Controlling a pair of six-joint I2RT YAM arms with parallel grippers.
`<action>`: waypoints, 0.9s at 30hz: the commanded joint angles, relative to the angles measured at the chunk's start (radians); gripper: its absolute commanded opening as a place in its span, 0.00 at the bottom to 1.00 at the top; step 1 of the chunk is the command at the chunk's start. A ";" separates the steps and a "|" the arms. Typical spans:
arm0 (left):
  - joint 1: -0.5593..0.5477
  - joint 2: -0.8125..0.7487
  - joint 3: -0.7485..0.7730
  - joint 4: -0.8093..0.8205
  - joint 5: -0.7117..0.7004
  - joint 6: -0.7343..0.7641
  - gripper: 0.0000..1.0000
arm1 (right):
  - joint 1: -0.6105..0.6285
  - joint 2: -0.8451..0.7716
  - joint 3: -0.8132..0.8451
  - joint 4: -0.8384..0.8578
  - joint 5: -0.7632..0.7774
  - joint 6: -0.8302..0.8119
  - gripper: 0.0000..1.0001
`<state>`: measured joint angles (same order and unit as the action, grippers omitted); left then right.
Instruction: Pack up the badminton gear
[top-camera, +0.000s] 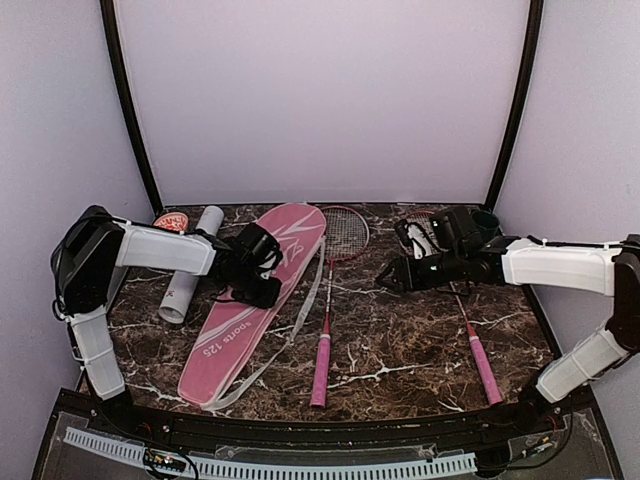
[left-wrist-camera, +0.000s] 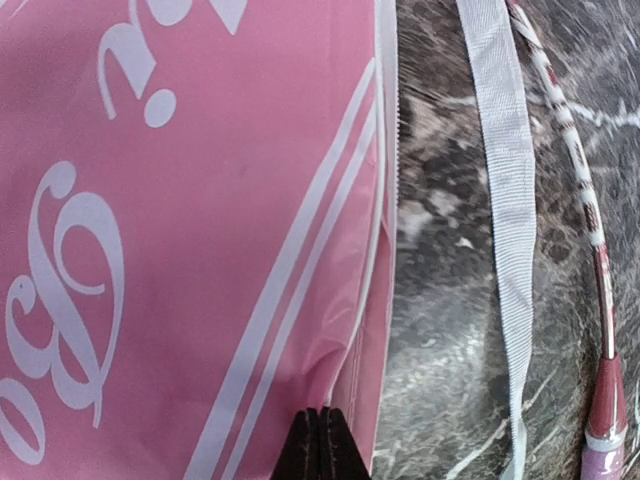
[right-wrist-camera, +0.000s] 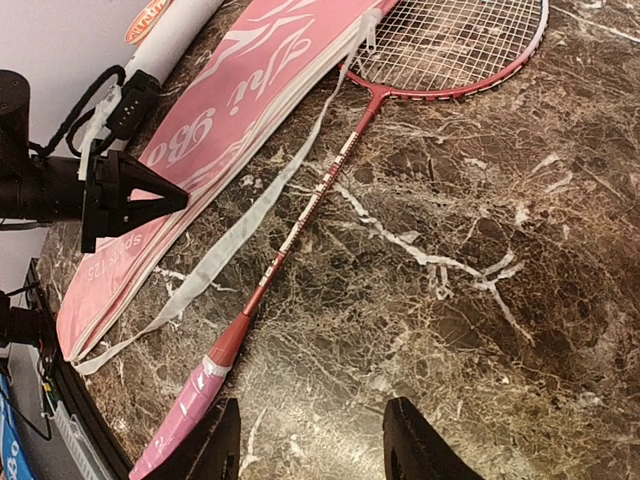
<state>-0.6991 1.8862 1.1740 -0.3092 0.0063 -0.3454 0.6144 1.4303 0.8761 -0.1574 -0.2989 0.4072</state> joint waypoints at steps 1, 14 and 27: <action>0.009 -0.122 -0.042 0.059 -0.013 -0.137 0.00 | -0.006 0.031 -0.003 0.050 -0.018 0.026 0.47; 0.010 -0.154 -0.053 0.096 -0.019 -0.174 0.00 | 0.069 0.363 0.243 0.064 -0.014 0.193 0.30; 0.010 -0.174 -0.073 0.143 -0.006 -0.171 0.00 | 0.183 0.645 0.561 -0.087 0.228 0.192 0.39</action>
<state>-0.6872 1.7599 1.1095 -0.1917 -0.0032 -0.5129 0.7712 2.0182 1.3689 -0.1947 -0.1745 0.5964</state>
